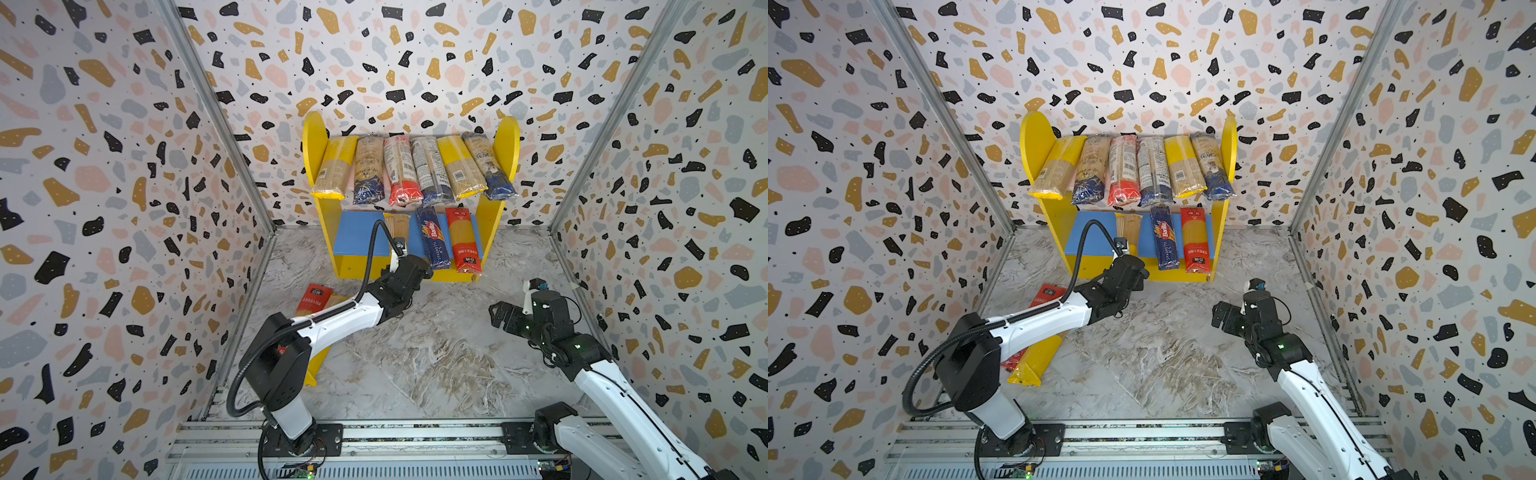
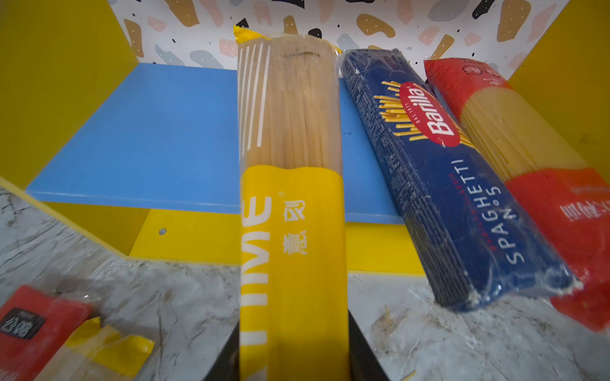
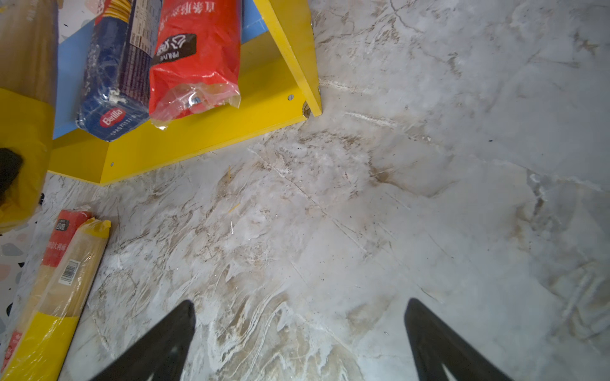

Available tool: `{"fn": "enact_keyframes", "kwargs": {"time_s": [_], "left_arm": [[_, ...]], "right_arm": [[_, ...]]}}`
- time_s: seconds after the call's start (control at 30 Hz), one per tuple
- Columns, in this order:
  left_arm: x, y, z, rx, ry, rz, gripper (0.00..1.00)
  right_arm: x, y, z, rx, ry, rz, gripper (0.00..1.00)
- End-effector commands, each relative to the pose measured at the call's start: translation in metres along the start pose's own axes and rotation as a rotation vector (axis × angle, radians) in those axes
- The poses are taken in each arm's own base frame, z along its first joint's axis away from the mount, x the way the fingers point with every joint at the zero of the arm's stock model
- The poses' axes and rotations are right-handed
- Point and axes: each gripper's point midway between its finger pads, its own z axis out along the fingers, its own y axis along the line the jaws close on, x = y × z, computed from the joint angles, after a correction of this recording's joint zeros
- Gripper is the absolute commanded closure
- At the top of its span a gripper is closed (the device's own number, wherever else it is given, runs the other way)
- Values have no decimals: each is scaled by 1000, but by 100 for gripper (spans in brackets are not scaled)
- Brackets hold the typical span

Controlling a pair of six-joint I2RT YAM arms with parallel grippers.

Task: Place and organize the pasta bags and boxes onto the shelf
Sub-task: 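Carry the yellow-ended bag upright to the blue shelf beside the Barilla box, then release the yellow-ended bag on the shelf and withdraw the left gripper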

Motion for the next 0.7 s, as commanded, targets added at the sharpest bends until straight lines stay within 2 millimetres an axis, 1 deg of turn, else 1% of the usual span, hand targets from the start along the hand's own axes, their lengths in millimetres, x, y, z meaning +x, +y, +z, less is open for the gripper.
{"fn": "enact_keyframes", "kwargs": {"time_s": [0.0, 0.13, 0.3, 0.53, 0.63, 0.67], "left_arm": [[-84, -20, -7, 66, -214, -157, 100], [-90, -24, 11, 69, -211, -180, 100], [-92, -26, 33, 59, -194, -178, 100], [-89, -27, 57, 49, -170, -176, 100], [-86, -29, 61, 57, -158, -169, 100], [-85, -30, 61, 64, -152, -166, 91]], "right_arm": [[-1, -5, -1, 9, 5, -15, 1], [-6, -10, -2, 20, 1, -8, 1], [-16, -12, -5, 30, -11, -10, 1], [-12, -15, 0, 35, -1, -3, 1], [-13, -14, 0, 28, -3, 2, 1], [-14, -14, 0, 25, -4, 0, 1]]}}
